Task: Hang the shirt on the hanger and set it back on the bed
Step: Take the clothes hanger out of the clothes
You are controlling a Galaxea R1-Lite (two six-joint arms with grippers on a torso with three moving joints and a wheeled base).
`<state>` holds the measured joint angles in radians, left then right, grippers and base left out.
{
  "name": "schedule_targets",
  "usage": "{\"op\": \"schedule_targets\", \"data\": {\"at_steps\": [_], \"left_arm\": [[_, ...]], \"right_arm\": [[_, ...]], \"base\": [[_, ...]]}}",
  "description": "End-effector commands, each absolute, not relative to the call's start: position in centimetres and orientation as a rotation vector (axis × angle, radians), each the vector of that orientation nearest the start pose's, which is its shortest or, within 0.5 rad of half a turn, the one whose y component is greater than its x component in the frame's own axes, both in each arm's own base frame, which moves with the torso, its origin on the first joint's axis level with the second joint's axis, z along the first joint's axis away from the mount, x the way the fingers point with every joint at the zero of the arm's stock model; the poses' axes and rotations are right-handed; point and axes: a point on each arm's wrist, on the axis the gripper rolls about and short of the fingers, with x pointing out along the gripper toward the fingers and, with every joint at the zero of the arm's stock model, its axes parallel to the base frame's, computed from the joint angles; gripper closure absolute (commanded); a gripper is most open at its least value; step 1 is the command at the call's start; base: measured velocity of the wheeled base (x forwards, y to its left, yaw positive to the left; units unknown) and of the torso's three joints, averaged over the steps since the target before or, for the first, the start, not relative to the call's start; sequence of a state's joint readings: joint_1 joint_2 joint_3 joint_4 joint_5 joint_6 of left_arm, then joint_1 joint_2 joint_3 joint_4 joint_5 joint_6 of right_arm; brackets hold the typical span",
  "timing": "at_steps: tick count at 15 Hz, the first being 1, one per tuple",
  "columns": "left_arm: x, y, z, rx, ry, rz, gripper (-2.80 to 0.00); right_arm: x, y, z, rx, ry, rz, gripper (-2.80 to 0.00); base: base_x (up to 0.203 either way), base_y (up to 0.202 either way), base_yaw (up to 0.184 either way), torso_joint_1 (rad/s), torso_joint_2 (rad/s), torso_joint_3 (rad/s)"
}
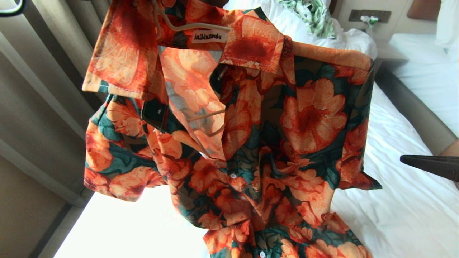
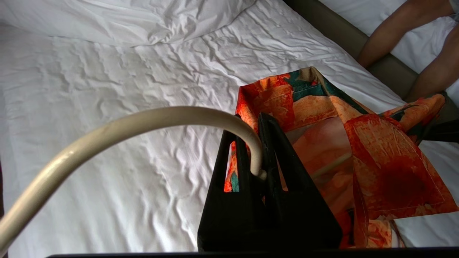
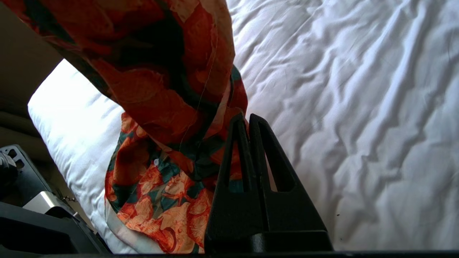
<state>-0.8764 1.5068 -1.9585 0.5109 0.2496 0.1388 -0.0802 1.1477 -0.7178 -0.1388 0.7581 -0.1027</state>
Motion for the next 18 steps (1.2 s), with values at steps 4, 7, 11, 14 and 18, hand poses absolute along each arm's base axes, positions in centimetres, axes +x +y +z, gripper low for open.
{"op": "schedule_targets", "data": {"at_steps": [4, 7, 11, 14, 18], "left_arm": [[14.0, -15.6, 43.6, 0.17, 0.015, -0.621, 0.0], [14.0, -15.7, 43.5, 0.167, 0.019, -0.624, 0.0], [14.3, -16.9, 42.7, 0.166, 0.056, -0.65, 0.0], [14.0, -17.5, 42.5, 0.163, 0.069, -0.673, 0.0], [13.2, -18.3, 41.6, 0.163, 0.149, -0.719, 0.0]], "right_arm": [[14.8, 0.5, 24.5, 0.011, 0.201, 0.723, 0.0], [13.7, 0.8, 26.8, 0.024, 0.16, 0.731, 0.0], [12.5, 1.3, 33.2, 0.153, 0.149, 0.756, 0.0], [12.7, 2.0, 37.3, 0.195, 0.178, 0.815, 0.0], [15.8, 3.6, 39.8, 0.176, 0.318, 0.894, 0.0]], "base": [[0.0, 0.0, 0.0, 0.0, 0.0, 0.0], [0.0, 0.0, 0.0, 0.0, 0.0, 0.0], [0.0, 0.0, 0.0, 0.0, 0.0, 0.0], [0.0, 0.0, 0.0, 0.0, 0.0, 0.0], [0.0, 0.0, 0.0, 0.0, 0.0, 0.0]]}}
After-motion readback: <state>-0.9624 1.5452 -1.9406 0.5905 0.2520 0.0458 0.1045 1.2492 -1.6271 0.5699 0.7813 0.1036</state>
